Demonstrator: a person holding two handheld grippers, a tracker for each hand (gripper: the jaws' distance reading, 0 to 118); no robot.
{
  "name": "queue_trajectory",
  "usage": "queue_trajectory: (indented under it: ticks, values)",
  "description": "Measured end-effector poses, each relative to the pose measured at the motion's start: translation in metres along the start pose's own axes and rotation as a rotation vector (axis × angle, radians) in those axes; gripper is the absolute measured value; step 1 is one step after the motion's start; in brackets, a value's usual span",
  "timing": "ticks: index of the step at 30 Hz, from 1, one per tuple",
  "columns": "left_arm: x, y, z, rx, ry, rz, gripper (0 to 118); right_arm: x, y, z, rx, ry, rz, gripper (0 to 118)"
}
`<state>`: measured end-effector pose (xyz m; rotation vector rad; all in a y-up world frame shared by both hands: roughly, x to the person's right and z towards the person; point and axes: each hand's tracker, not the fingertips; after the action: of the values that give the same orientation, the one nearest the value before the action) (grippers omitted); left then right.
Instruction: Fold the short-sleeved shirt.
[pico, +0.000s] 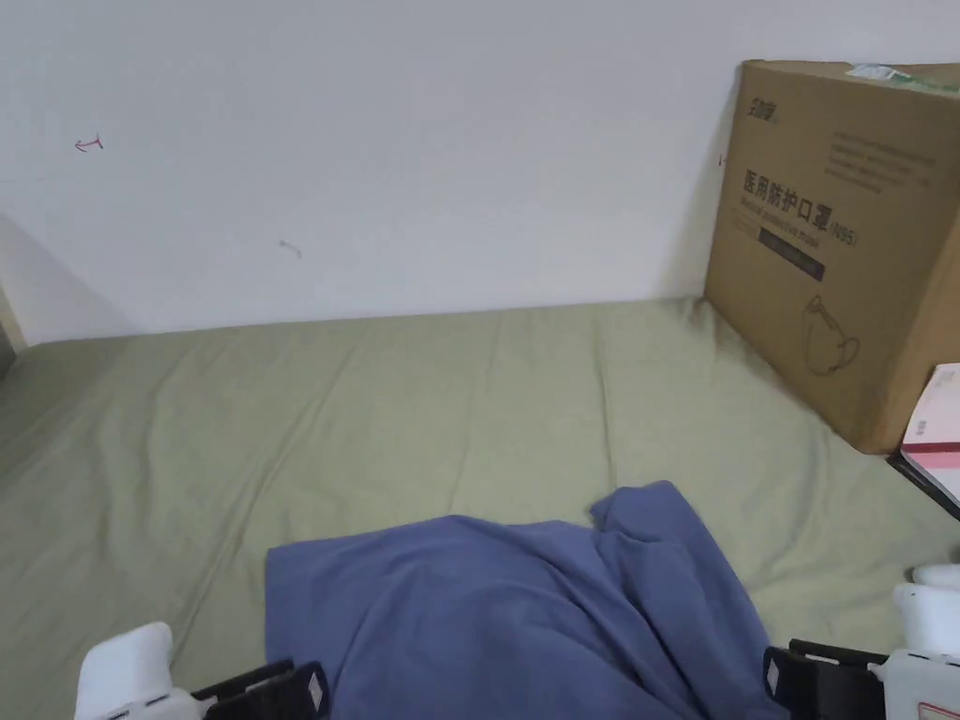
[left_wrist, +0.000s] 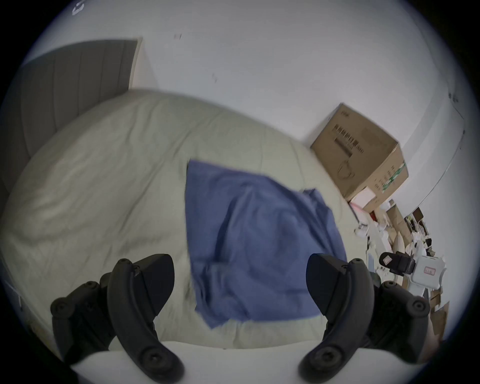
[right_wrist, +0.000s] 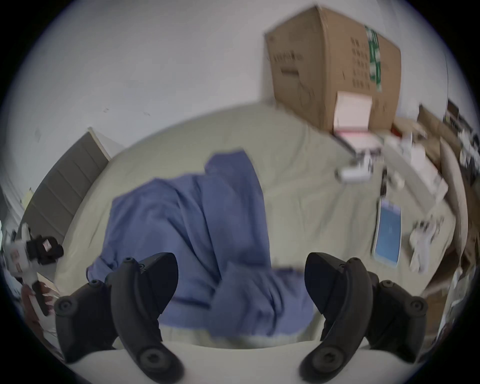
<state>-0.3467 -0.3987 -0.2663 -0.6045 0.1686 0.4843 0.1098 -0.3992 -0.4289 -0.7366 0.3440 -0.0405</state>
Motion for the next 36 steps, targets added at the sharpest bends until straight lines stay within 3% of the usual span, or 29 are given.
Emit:
queue_trajectory:
  ticks: [3,4,5,6,7,8,10,13,15,19,20,21,22,23,24,31,33,34,35,36]
  values:
    - [0.019,0.015,0.011,0.192,-0.013,-0.041,105,-0.02,0.015,0.021,0.243,0.06,0.05,99]
    - [0.024,0.019,0.015,0.266,-0.015,-0.055,95,-0.025,0.02,0.026,0.321,0.102,0.06,89]
    - [0.029,0.023,0.018,0.327,-0.02,-0.066,75,-0.031,0.026,0.03,0.383,0.132,0.063,72]
    - [0.034,0.028,0.018,0.36,-0.033,-0.078,47,-0.037,0.032,0.031,0.423,0.141,0.062,47]
    - [0.038,0.033,0.016,0.361,-0.026,-0.091,8,-0.042,0.039,0.03,0.452,0.13,0.058,6]
    - [0.043,0.039,0.012,0.372,-0.001,-0.109,0,-0.048,0.045,0.03,0.488,0.1,0.054,2]
    - [0.045,0.052,0.006,0.401,0.003,-0.13,0,-0.052,0.06,0.026,0.525,0.156,0.033,0]
    - [0.04,0.086,-0.01,0.39,-0.02,-0.115,0,-0.055,0.082,0.015,0.535,0.151,0.032,0]
    - [0.027,0.12,-0.038,0.237,-0.023,-0.055,0,-0.053,0.094,0.0,0.515,0.158,0.04,0]
    - [-0.023,0.174,-0.133,-0.252,-0.069,0.12,0,-0.047,0.105,-0.024,0.436,0.183,-0.001,0]
    - [-0.034,0.177,-0.155,-0.294,-0.05,0.097,0,-0.044,0.105,-0.029,0.417,0.197,-0.016,0]
    - [-0.04,0.178,-0.174,-0.333,0.004,0.066,14,-0.042,0.105,-0.034,0.402,0.204,-0.031,0]
    - [-0.047,0.178,-0.19,-0.344,0.063,0.03,68,-0.039,0.103,-0.038,0.388,0.205,-0.045,0]
    - [-0.055,0.176,-0.206,-0.359,0.113,0.008,108,-0.037,0.102,-0.043,0.372,0.202,-0.062,0]
    - [-0.062,0.172,-0.221,-0.378,0.145,-0.004,118,-0.035,0.1,-0.047,0.353,0.202,-0.078,0]
    - [-0.084,0.139,-0.297,-0.432,0.216,-0.047,115,-0.022,0.089,-0.07,0.268,0.193,-0.113,0]
    - [-0.09,0.12,-0.32,-0.534,0.222,-0.071,115,-0.019,0.088,-0.073,0.252,0.183,-0.103,0]
    - [-0.091,0.109,-0.329,-0.582,0.244,-0.117,116,-0.017,0.088,-0.075,0.247,0.173,-0.095,0]
    - [-0.085,0.108,-0.324,-0.516,0.24,-0.224,118,-0.015,0.088,-0.076,0.241,0.162,-0.084,0]
    - [-0.079,0.105,-0.319,-0.47,0.26,-0.232,118,-0.013,0.089,-0.077,0.238,0.152,-0.075,0]
